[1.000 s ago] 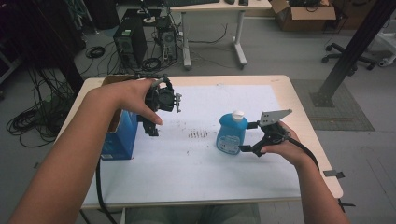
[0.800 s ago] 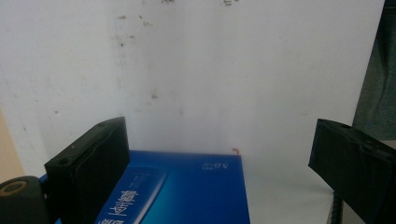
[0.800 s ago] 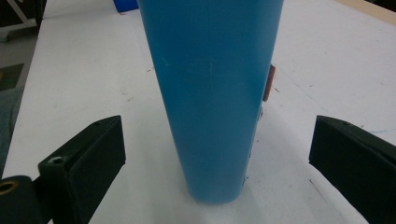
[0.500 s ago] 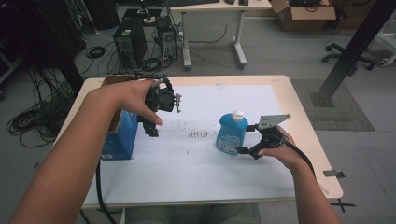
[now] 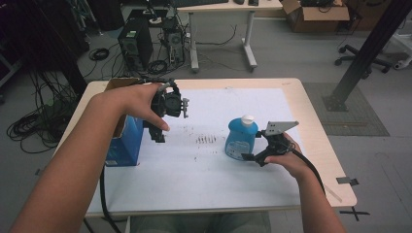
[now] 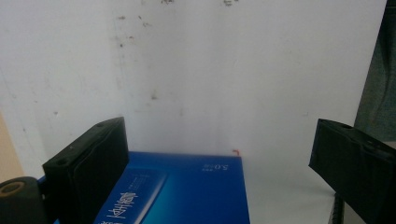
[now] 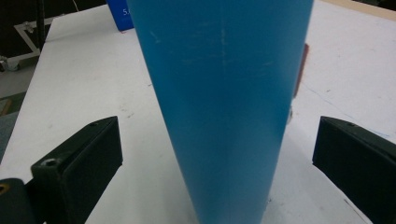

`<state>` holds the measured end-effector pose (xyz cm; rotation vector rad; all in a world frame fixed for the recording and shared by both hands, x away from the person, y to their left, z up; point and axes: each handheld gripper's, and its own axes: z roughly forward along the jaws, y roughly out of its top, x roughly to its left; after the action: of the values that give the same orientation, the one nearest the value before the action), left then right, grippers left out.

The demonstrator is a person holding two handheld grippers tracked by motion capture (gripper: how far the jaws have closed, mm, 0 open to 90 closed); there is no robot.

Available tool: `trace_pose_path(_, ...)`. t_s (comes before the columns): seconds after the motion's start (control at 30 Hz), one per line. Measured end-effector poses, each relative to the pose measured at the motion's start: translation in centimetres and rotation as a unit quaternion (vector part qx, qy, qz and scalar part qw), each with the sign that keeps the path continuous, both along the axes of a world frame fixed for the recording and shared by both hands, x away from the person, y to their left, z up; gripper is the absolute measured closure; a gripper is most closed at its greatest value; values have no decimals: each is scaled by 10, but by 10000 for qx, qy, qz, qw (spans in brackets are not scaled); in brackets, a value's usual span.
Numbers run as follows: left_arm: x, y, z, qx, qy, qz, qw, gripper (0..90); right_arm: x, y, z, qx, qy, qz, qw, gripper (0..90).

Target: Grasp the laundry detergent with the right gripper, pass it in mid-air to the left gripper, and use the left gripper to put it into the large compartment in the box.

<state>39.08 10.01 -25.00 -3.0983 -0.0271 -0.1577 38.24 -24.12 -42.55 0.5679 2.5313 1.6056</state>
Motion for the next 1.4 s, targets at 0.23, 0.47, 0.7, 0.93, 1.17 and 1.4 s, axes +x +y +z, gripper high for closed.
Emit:
trace_pose_path(0.23, 0, -1, -1, -8, 0, -22, 10000, 49, 0, 3, -1, 109, -66, -81, 9999, 14)
trace_pose_path(0.47, 0, -1, -1, -26, -3, -16, 10000, 49, 0, 5, -3, 210, -113, -132, 9996, 12)
trace_pose_path(0.7, 1, 0, 0, -36, -11, -27, 10000, 49, 1, 10, -5, 291, -213, -225, 9991, 9)
trace_pose_path(0.93, 1, 1, 0, -39, -12, -30, 10000, 50, 1, 13, -7, 391, -349, -456, 9976, 8)
trace_pose_path(1.17, 1, 1, -1, -59, -20, -25, 10000, 49, 0, 16, -8, 443, -478, -583, 9962, 8)
trace_pose_path(1.4, 0, 1, -1, -61, -32, -36, 10000, 50, -1, 19, -10, 452, -516, -685, 9953, 16)
